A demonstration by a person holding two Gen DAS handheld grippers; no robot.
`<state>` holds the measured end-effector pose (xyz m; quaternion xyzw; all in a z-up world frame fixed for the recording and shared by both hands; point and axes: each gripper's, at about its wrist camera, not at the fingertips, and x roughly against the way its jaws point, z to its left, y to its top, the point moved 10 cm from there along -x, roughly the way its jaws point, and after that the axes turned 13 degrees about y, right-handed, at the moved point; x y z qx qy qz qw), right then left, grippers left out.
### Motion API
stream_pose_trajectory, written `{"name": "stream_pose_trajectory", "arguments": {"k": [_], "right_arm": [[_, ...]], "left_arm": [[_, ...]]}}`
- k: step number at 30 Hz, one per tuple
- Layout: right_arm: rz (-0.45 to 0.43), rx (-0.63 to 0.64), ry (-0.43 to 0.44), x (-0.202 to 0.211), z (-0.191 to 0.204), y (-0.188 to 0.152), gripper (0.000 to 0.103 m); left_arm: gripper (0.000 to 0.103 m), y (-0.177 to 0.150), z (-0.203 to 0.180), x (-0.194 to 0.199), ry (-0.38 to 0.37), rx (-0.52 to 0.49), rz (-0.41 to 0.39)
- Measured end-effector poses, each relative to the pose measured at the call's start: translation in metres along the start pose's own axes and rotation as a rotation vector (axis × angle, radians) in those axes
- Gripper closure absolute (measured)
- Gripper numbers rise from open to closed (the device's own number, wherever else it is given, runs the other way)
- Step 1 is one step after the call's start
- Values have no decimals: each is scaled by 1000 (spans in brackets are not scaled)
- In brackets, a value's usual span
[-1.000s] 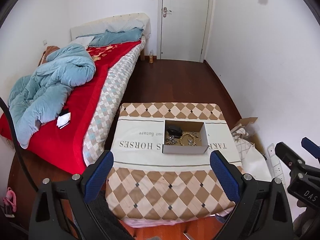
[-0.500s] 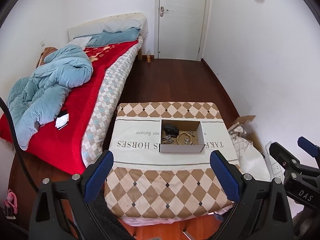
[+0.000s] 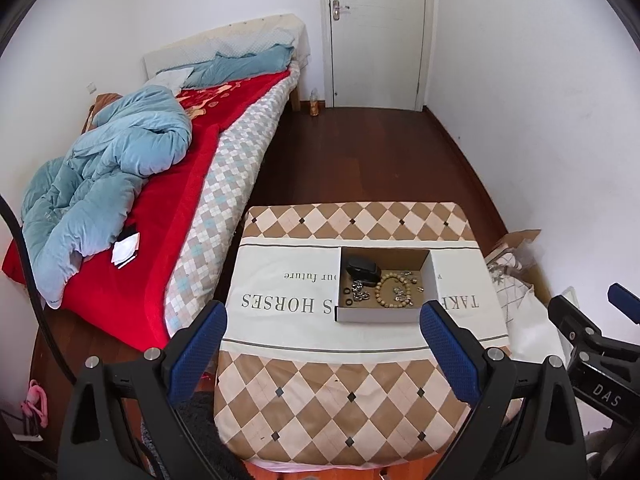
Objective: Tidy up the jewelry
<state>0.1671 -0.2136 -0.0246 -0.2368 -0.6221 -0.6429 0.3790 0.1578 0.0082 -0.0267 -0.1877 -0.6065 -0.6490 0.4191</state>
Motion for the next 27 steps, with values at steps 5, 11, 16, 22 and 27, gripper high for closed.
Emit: {"name": "stream_pose_trajectory", "arguments": {"k": [5, 11, 16, 22, 27], "right_arm": [[35, 6, 8, -20, -2, 1, 0], [51, 19, 7, -29, -4, 6, 0], [56, 22, 7, -32, -3, 8, 0], [56, 33, 14, -34, 1, 9, 0], [52, 38, 21, -33, 4, 11, 0]], "left_arm": [[4, 3, -2, -17, 18, -1, 16], [4, 4, -2, -27, 20, 1, 34], [4, 5, -3, -29, 19, -1, 35], [4, 5, -2, -29, 17, 1, 36], [4, 6, -1, -29, 19, 3, 31]]}}
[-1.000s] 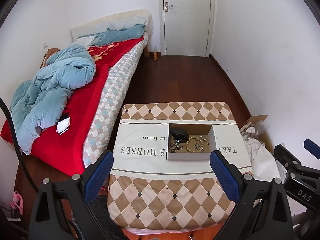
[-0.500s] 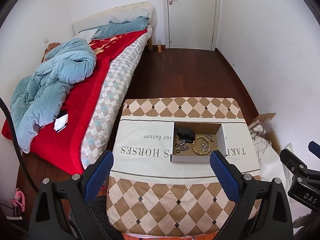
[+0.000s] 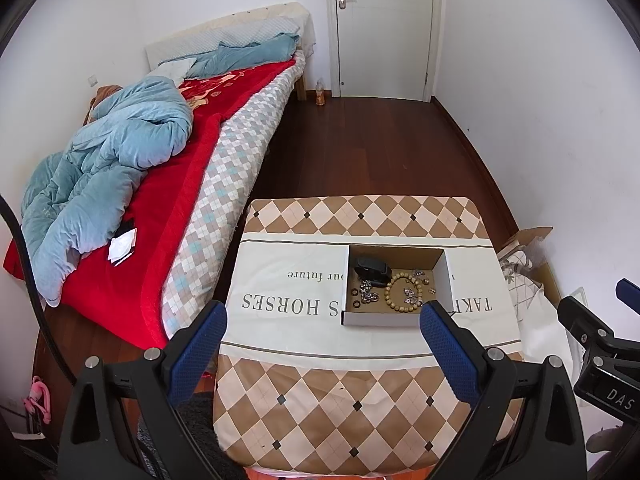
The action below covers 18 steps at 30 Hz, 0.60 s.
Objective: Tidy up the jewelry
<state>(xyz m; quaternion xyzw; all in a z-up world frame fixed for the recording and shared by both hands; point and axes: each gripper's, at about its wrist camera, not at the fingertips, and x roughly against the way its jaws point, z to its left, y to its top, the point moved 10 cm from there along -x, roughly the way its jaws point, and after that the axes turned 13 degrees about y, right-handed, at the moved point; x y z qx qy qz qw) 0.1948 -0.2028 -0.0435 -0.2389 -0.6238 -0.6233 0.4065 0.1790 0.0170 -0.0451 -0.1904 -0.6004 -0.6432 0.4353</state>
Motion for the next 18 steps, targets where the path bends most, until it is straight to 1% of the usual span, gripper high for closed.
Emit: {"name": "stream_pose_trajectory", "arguments": {"k": [18], "right_arm": [[2, 7, 18, -1, 3, 3, 0]], "left_arm": [[4, 0, 2, 2, 3, 6, -5]]}}
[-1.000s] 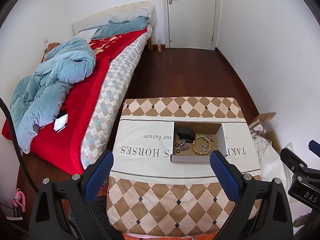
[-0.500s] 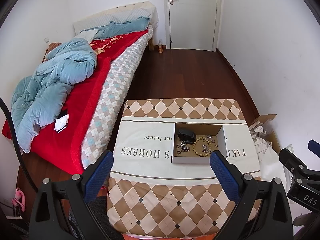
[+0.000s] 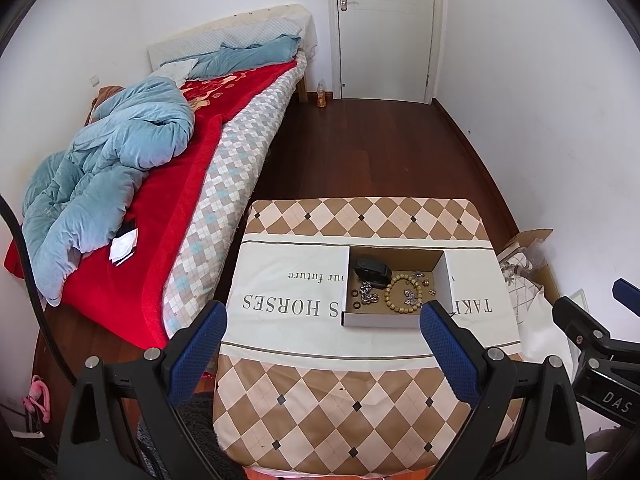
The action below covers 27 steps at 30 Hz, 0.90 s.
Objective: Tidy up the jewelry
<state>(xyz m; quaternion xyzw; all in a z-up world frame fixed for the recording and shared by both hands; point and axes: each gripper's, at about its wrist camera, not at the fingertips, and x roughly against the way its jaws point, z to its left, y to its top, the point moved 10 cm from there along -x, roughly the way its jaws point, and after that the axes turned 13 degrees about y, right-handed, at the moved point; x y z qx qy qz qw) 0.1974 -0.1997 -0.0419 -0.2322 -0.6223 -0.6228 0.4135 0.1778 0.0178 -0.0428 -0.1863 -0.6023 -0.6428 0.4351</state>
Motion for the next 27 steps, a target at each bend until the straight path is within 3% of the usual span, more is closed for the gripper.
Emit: {"name": "stream_pose_trajectory", "arguments": {"k": [27], "right_arm": [[-4, -11, 12, 4, -4, 2, 0]], "left_arm": [[1, 7, 0, 12, 4, -24, -31]]}}
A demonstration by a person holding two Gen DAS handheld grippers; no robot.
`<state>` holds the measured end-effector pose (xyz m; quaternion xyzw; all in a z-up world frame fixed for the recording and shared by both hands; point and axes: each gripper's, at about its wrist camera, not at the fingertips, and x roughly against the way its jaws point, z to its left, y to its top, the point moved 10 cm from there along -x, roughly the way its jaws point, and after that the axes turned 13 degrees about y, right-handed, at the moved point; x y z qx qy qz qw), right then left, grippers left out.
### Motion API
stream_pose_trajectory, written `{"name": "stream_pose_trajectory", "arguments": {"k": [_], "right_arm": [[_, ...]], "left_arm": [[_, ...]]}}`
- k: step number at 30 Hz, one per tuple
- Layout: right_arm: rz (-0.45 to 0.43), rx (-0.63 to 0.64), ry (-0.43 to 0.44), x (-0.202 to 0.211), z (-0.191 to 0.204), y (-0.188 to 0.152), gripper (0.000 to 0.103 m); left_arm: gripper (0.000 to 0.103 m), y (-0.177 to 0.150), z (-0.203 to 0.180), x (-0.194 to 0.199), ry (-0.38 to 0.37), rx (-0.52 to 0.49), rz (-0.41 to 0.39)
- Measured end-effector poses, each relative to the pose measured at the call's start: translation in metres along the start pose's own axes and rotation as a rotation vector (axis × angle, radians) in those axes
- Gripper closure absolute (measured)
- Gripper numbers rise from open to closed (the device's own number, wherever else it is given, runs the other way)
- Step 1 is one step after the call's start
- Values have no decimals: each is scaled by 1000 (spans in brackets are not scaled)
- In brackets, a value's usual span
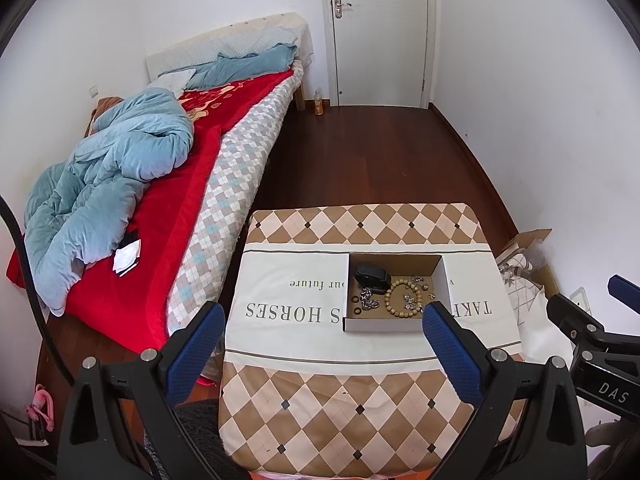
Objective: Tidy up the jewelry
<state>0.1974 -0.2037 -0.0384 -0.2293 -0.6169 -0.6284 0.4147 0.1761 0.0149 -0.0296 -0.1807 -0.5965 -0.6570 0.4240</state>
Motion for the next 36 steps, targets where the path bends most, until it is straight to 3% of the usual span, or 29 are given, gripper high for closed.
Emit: {"name": "stream_pose_trajectory", "arguments": {"k": [36], "right_arm": [[-7, 7, 3, 7, 2, 2, 0]], "left_arm": [[1, 1, -4, 8, -34, 13, -2]]}}
